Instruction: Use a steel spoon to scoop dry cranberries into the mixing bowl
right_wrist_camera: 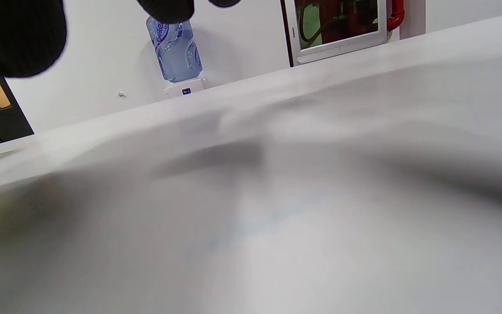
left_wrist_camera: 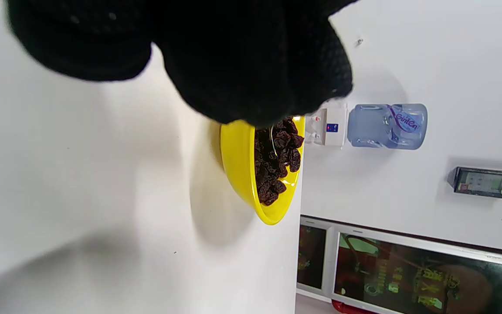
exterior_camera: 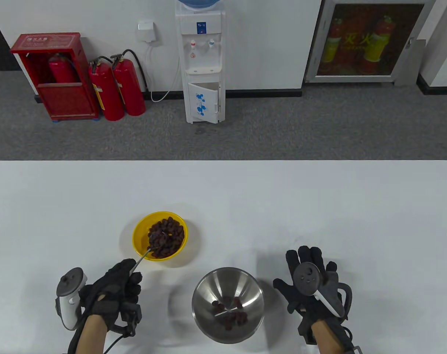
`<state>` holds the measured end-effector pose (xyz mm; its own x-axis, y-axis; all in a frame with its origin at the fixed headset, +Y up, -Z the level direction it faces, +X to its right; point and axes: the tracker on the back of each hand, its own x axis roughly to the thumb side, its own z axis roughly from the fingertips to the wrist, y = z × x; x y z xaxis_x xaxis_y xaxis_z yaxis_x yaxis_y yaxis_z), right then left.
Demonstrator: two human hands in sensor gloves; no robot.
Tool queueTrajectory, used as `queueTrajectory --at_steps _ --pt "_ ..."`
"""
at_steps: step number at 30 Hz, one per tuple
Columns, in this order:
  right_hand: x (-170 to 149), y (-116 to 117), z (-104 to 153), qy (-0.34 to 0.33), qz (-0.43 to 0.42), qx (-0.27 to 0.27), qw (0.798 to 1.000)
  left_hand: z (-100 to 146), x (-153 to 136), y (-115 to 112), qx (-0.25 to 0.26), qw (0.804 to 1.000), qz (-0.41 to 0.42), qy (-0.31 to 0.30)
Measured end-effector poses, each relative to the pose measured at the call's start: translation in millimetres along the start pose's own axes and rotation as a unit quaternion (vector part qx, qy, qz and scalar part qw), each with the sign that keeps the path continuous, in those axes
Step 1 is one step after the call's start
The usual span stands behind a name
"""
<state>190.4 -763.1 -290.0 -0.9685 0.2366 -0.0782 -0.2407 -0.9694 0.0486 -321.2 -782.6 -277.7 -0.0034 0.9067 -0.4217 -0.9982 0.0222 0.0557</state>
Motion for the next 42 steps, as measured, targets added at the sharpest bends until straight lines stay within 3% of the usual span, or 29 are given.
queueTrajectory --at_steps 11,42 --pt "-1 1 1 0.004 -0.005 0.007 1.000 1 3 -7 -0.030 1.000 0.002 -0.005" --pt "-4 0 0 0.011 -0.019 0.012 1.000 36 33 -79 -0.195 0.975 -0.071 -0.080"
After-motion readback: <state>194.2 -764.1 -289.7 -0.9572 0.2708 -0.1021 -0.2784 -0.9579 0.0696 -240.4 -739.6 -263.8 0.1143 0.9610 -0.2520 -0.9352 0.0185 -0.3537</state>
